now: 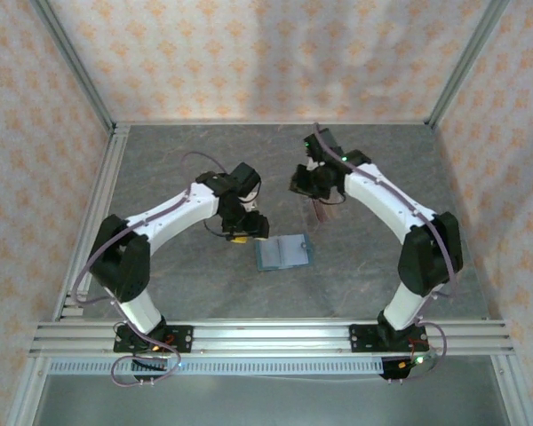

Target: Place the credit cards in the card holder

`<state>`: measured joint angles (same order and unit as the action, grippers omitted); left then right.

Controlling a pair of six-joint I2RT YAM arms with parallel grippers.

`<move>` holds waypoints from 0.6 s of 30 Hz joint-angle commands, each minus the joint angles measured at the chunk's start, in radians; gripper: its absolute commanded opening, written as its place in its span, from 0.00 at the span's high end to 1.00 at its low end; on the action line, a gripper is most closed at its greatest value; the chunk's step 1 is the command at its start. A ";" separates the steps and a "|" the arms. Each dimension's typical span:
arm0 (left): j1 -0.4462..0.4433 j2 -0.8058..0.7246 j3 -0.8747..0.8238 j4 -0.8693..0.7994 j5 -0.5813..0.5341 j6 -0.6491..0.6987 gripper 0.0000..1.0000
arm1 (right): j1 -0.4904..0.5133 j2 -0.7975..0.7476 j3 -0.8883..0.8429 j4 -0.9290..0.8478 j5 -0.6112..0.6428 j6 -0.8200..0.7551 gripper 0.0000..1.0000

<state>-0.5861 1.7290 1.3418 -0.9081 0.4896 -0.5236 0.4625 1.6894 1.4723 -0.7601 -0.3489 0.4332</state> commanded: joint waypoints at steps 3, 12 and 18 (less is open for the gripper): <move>-0.010 0.111 0.037 -0.018 -0.026 -0.006 0.43 | -0.048 -0.026 0.063 -0.252 0.213 -0.146 0.68; -0.011 0.210 0.030 0.005 -0.033 0.013 0.43 | -0.052 0.140 0.211 -0.360 0.217 -0.245 0.61; -0.011 0.214 -0.004 0.022 -0.045 0.011 0.45 | -0.052 0.193 0.224 -0.367 0.194 -0.272 0.68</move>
<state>-0.5941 1.9400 1.3529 -0.8944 0.4763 -0.5224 0.4095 1.8645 1.6650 -1.0721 -0.1680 0.1959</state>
